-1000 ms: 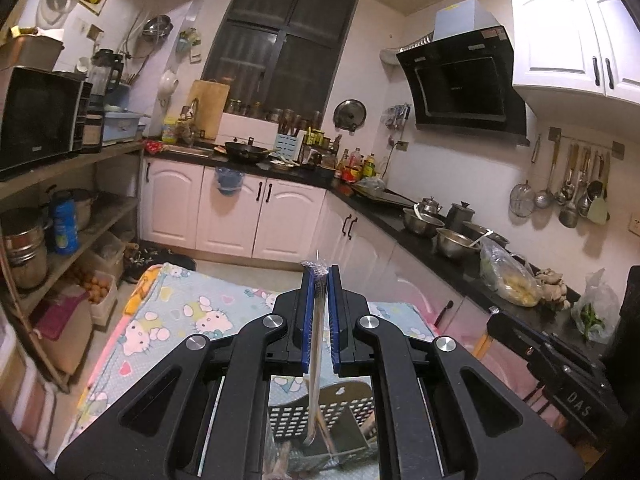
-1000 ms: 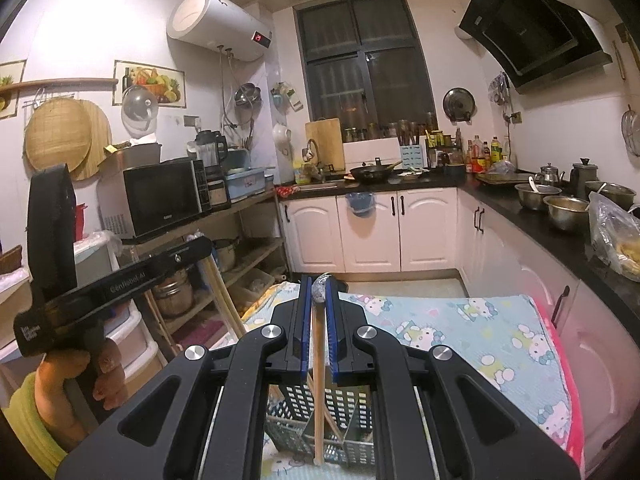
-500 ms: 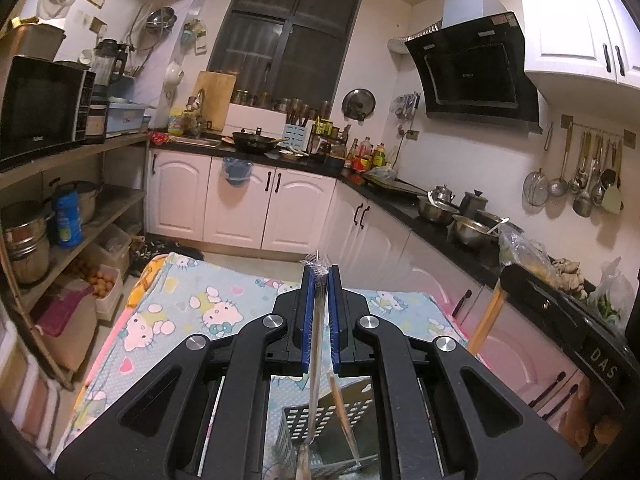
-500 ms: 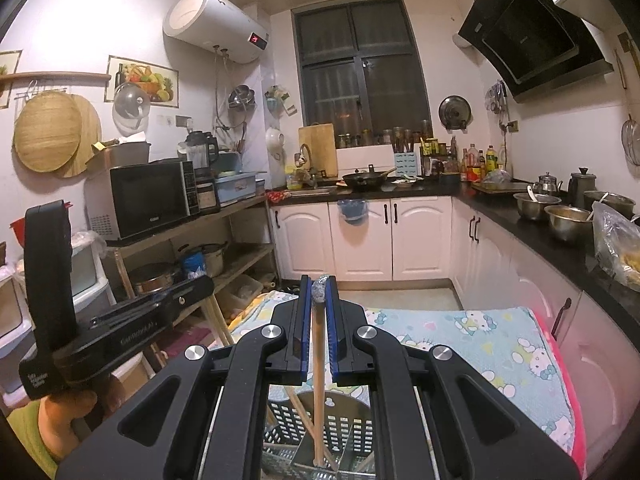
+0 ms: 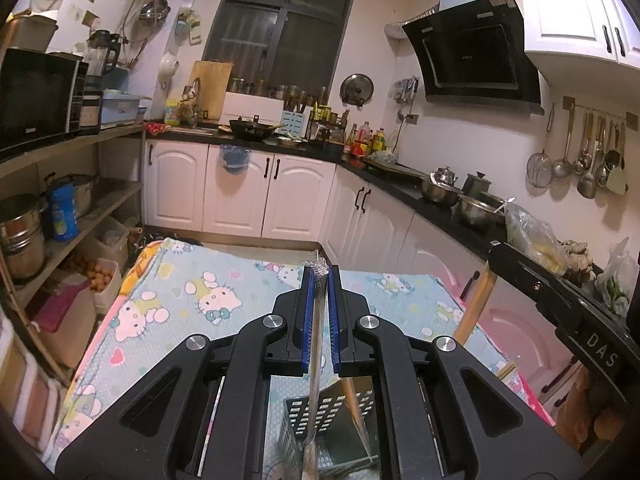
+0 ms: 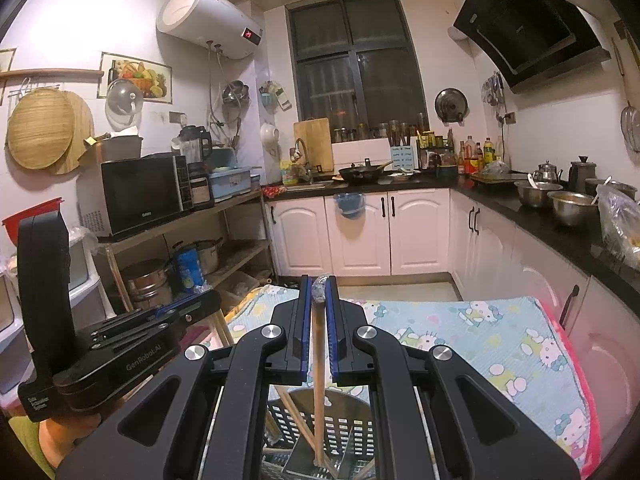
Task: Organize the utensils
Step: 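Lower both chopsticks into the caddy and open both tools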
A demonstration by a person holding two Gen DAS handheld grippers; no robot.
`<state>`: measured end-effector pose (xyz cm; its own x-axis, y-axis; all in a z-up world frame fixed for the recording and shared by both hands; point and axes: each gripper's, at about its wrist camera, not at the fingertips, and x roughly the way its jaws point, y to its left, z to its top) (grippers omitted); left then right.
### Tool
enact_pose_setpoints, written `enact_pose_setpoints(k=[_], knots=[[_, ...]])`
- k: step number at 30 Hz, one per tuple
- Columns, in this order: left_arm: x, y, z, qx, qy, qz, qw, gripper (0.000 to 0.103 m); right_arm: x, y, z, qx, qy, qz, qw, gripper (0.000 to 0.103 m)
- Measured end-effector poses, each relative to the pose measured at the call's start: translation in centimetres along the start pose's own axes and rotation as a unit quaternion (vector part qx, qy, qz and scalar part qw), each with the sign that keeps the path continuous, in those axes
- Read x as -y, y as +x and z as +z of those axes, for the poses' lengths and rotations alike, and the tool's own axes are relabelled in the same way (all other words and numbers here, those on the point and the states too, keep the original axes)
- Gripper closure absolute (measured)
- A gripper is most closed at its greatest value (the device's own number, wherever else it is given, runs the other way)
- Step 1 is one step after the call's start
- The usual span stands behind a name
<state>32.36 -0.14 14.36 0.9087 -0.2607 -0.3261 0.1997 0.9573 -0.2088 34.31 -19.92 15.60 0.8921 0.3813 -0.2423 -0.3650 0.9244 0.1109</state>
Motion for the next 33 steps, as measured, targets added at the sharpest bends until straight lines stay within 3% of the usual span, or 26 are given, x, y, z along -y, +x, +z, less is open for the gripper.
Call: enact_pose_setpoints(k=[17, 33], knots=[[-0.5, 1.3, -2.5, -0.031, -0.006, -0.006, 0.9995, 0.101, 0.2, 2.0, -3.9, -0.022, 0.013, 0.004, 1.0, 0.096], [-0.8, 1.3, -4.1, -0.043, -0.012, -0.009, 0.999, 0.1, 1.5, 1.3, -6.5, -0.043, 0.025, -0.012, 0.999, 0.095]])
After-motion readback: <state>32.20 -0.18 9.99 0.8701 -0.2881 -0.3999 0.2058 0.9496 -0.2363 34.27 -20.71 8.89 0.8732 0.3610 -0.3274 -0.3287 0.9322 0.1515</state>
